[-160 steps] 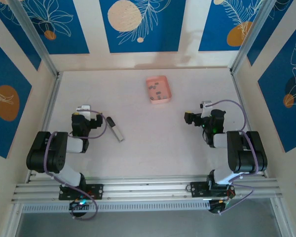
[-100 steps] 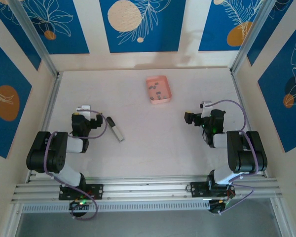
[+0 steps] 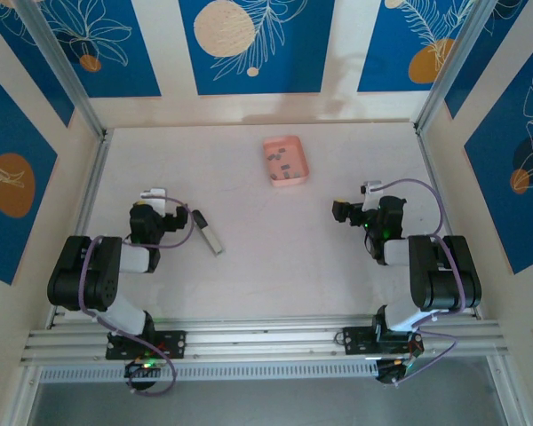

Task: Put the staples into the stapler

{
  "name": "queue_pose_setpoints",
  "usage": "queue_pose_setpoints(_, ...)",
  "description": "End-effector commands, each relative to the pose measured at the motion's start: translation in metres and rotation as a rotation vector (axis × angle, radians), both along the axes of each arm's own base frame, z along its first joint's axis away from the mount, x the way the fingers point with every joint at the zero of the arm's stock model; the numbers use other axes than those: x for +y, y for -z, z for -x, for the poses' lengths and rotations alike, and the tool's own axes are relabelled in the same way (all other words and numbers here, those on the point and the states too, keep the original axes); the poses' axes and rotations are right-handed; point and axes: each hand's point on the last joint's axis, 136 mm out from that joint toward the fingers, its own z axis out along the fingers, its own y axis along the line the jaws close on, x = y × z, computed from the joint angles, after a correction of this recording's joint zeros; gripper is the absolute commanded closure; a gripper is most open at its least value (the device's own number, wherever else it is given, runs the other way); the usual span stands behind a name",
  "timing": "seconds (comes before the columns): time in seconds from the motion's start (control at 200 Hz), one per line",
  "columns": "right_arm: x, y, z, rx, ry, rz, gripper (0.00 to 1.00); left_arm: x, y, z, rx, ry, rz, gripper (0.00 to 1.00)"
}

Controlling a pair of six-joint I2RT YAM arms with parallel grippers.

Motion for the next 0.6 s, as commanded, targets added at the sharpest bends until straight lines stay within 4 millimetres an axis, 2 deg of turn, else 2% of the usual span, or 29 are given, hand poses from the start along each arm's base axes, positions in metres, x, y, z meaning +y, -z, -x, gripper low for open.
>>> queue_pose_setpoints(0.0,-0.0036,-0.007,-0.0076,-0.013,0.015,-0.012,0.01,-0.0067,-0.0072,-0.0062,-0.015,0.034,0.0,0.0)
queue_pose_setpoints(0.49,-0.0035,-0.0083,-0.0062,-0.021,0.012,-0.014,0.01,-0.0073,-0.01,-0.0025,-0.034,0.029,-0.02,0.01)
queue_pose_setpoints(0.59,-0.0029,-0.0094,-0.0049,-0.028,0.01,-0.016,0.01,-0.0015,-0.0148,-0.004,-0.031,-0.015,-0.026,0.01)
